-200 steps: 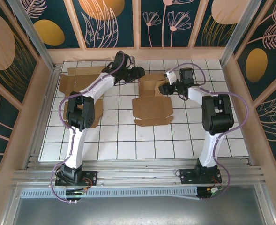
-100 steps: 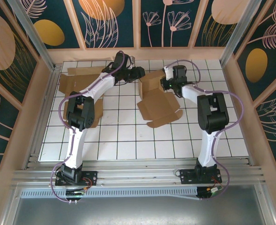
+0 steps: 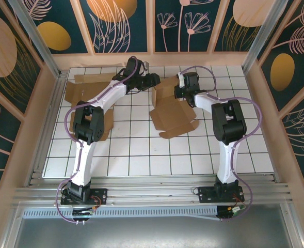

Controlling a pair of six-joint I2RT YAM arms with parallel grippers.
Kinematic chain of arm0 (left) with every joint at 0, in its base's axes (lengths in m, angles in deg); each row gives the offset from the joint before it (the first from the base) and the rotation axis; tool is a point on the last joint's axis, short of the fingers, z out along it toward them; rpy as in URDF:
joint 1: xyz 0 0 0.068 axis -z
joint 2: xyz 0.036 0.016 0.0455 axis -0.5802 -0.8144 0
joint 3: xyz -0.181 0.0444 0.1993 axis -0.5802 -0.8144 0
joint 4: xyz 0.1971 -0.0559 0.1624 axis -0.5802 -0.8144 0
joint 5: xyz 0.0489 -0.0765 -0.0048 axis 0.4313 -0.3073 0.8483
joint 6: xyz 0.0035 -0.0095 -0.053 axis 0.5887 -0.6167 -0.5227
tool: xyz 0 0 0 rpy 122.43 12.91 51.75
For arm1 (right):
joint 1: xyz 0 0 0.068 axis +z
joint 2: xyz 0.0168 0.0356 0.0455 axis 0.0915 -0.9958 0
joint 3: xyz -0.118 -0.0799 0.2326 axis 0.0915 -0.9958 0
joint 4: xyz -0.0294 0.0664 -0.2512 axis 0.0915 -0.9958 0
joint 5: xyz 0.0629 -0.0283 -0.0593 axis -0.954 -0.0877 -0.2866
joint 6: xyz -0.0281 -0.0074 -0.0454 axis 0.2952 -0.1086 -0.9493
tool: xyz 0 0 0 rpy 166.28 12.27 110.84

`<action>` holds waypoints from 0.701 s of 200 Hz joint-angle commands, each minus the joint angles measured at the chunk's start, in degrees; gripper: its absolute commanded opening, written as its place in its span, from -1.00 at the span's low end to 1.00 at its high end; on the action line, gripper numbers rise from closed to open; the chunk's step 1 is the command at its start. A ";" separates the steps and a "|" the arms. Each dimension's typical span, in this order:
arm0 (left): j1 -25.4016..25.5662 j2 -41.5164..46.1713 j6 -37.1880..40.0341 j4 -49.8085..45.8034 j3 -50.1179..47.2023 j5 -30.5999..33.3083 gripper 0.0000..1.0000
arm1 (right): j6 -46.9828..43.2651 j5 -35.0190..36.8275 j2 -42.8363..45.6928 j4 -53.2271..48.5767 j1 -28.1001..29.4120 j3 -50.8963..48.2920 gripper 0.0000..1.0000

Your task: Fold the paper box

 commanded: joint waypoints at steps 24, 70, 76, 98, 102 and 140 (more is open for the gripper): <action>0.71 2.29 0.59 -1.70 -0.85 -0.61 0.08 | 1.00 1.92 -0.76 -3.75 0.73 -0.60 -0.43; 0.71 2.11 0.09 -1.62 -0.92 -1.13 0.08 | -0.45 1.29 1.57 -1.22 0.54 -1.71 -1.00; 0.72 2.24 0.13 -1.53 -1.03 -1.13 0.08 | -0.55 0.95 1.48 -1.19 0.51 -1.70 -1.00; 0.70 2.47 0.37 -1.68 -1.11 -0.89 0.08 | -0.01 0.02 1.32 -1.97 0.18 -0.97 -1.00; 0.78 2.46 0.43 -1.70 -1.17 -0.86 0.08 | 0.04 -0.24 1.52 -2.12 0.15 -0.89 -0.92; 0.71 2.48 0.60 -2.05 -1.15 -0.70 0.08 | -1.25 -2.36 6.08 -1.64 -0.35 -4.09 -0.17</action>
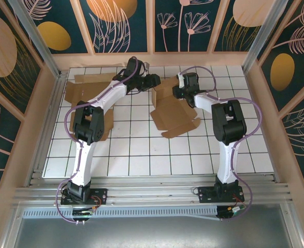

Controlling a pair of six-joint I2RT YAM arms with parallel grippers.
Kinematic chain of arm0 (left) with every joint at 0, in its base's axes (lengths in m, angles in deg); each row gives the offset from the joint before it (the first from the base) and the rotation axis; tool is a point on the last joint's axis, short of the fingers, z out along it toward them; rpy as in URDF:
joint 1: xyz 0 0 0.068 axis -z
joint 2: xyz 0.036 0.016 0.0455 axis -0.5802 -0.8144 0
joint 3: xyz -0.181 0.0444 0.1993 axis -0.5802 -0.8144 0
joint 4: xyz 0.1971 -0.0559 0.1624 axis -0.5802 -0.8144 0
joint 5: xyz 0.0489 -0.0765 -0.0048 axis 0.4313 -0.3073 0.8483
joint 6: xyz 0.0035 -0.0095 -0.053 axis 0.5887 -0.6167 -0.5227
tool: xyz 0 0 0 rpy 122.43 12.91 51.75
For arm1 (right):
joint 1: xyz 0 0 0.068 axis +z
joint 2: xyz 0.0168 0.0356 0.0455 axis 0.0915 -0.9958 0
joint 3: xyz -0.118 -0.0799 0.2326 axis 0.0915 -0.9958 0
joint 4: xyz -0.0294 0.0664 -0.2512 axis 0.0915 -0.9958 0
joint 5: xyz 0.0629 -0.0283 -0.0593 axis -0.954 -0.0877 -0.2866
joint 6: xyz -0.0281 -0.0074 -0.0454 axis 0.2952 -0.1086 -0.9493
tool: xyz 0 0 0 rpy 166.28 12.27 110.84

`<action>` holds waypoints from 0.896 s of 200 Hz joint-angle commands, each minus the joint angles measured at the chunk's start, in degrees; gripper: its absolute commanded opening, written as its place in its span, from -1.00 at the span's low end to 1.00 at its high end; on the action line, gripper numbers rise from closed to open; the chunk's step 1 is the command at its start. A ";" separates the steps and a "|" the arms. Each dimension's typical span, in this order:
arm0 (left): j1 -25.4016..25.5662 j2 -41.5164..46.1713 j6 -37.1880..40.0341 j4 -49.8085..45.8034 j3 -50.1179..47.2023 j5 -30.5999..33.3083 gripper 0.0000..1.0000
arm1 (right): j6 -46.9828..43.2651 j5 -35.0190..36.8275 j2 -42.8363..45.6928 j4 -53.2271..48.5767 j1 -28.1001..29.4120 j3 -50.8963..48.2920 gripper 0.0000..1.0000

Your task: Fold the paper box

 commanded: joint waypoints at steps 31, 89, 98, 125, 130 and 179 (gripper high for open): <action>0.50 2.29 0.64 -1.68 -0.69 -0.67 0.08 | -2.70 -2.94 8.96 0.85 -1.56 -7.01 -0.15; 0.50 2.82 0.39 -1.53 -0.79 -0.38 0.10 | -1.36 -5.90 7.00 2.89 -2.89 -5.62 -0.68; 0.50 3.98 0.18 -0.17 -1.96 0.24 0.18 | -1.30 -6.50 6.35 3.26 -2.97 -5.07 -0.76; 0.41 8.79 0.20 3.45 -5.36 2.83 0.45 | -3.80 -6.97 6.13 2.65 -2.96 -3.96 -0.96; 0.34 9.71 0.61 3.35 -5.45 3.33 0.49 | -4.97 -6.56 6.80 1.92 -2.97 -3.79 -0.98; -1.00 29.25 12.03 5.88 -15.63 13.16 0.79 | -41.11 10.68 19.41 -16.16 -1.26 3.02 -1.00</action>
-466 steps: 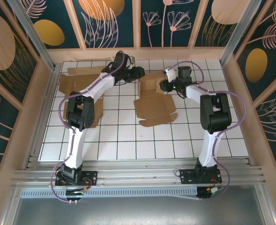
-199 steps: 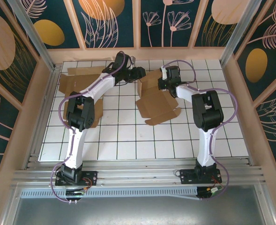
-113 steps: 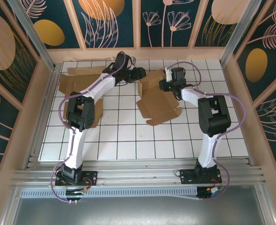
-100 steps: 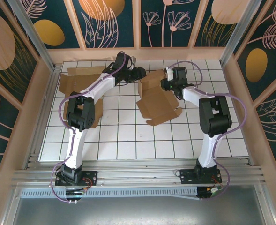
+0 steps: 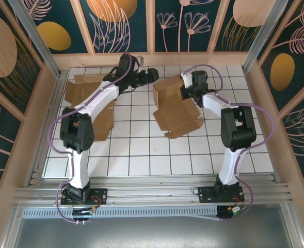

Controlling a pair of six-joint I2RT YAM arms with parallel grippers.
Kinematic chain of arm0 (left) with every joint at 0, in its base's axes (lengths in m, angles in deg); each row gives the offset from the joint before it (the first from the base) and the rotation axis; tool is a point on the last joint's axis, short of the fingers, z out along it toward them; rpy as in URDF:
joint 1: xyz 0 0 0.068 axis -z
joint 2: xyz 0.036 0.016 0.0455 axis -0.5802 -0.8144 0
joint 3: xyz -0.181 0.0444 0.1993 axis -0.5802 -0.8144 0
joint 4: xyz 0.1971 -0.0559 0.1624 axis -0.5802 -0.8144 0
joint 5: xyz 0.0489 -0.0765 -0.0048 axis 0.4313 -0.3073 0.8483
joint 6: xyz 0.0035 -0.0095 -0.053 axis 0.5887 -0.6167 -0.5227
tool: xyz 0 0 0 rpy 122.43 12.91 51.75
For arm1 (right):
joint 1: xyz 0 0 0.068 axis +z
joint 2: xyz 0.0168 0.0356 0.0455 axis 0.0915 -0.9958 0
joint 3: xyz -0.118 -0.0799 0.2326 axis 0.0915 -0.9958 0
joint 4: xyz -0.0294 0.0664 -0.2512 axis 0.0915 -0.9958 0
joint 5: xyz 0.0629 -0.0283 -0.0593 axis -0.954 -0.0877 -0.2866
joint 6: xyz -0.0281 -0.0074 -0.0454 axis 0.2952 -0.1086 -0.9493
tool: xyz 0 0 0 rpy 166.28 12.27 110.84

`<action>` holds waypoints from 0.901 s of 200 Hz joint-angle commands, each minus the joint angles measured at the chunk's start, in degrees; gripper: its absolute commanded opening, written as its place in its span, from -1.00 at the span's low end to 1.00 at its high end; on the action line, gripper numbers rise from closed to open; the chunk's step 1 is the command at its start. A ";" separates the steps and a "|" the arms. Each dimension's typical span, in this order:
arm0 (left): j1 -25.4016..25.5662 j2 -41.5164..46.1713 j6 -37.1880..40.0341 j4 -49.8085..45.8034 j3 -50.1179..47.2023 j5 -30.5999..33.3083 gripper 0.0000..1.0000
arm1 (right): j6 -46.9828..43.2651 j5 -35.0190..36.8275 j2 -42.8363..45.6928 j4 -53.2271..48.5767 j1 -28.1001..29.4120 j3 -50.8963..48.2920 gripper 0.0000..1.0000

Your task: Fold the paper box

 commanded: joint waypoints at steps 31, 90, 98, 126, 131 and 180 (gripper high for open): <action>-0.76 28.63 14.12 12.39 -21.23 16.56 0.75 | -68.45 37.37 15.31 -7.22 8.30 -1.37 -1.00; -0.76 42.30 9.99 24.69 -41.15 17.61 0.66 | -76.99 39.24 13.10 -13.01 20.81 -6.78 -0.93; -0.76 42.71 9.84 24.69 -42.38 17.64 0.66 | -76.80 38.68 12.47 -14.02 22.56 -8.54 -0.87; -0.76 43.62 9.50 24.07 -45.39 18.43 0.66 | -74.74 36.25 11.78 -14.52 29.62 -13.98 -0.52; -0.74 43.98 9.49 24.24 -45.95 18.43 0.66 | -74.07 36.49 11.58 -14.77 30.38 -14.08 -0.43; -0.76 44.95 10.20 24.58 -48.34 15.76 0.65 | -65.50 38.70 13.22 -18.94 34.80 -7.21 -0.17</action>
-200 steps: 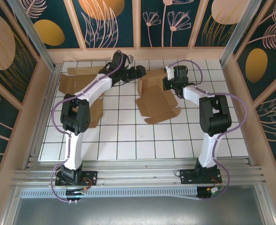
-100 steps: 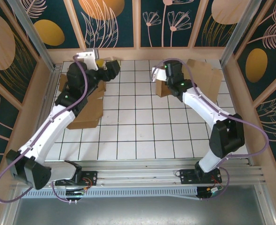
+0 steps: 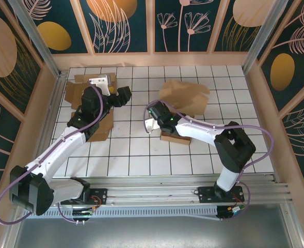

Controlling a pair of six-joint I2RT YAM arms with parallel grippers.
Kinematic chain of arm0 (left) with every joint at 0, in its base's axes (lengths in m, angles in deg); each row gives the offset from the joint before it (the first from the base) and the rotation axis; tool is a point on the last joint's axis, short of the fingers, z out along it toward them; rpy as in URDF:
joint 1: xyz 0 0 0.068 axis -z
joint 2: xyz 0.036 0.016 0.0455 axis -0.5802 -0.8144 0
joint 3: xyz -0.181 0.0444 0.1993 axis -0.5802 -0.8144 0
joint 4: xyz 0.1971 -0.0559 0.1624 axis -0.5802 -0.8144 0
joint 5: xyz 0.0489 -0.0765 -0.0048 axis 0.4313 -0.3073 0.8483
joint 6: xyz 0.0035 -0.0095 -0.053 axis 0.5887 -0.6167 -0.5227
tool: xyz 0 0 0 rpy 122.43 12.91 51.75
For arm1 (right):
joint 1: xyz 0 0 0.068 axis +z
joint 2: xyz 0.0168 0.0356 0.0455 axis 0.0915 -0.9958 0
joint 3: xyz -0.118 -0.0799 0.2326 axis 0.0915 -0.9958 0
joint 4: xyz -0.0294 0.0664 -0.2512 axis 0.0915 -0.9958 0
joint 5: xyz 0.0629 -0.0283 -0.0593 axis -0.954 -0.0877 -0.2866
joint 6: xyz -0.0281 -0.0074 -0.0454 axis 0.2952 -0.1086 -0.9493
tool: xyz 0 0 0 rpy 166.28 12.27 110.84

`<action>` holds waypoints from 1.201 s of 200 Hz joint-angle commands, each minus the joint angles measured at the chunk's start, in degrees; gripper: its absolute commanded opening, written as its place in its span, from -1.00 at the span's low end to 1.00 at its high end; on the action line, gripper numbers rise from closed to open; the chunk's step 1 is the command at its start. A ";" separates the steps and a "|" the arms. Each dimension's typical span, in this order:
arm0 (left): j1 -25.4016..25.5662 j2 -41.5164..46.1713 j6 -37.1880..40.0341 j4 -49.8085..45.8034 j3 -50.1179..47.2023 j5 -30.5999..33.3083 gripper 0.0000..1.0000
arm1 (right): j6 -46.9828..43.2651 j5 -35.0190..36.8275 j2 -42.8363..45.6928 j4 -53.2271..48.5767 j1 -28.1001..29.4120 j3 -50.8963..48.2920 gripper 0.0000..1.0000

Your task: Fold the paper box

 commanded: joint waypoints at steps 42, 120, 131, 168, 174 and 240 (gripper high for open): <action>-0.17 -0.18 5.43 -0.33 0.38 -15.05 0.59 | 60.77 2.01 6.15 -25.00 0.98 19.94 0.02; 2.38 -21.51 14.23 -14.58 15.52 -23.91 0.42 | 86.59 -56.63 25.94 -6.91 -41.01 -7.79 0.81; 2.38 -24.50 15.57 -15.35 18.19 -24.18 0.46 | 85.76 -61.25 25.09 -3.45 -45.06 -9.99 0.82; 2.77 -34.28 22.45 -17.43 27.13 -31.37 0.73 | 80.17 -72.73 18.85 0.99 -54.48 -10.81 0.99; 3.02 -35.24 24.06 -16.59 27.70 -32.74 0.79 | 78.60 -74.25 18.12 2.10 -55.02 -11.33 0.98; 4.68 -46.05 27.02 -11.39 34.73 -36.99 0.74 | 81.57 -79.79 14.30 16.90 -54.53 -17.21 0.21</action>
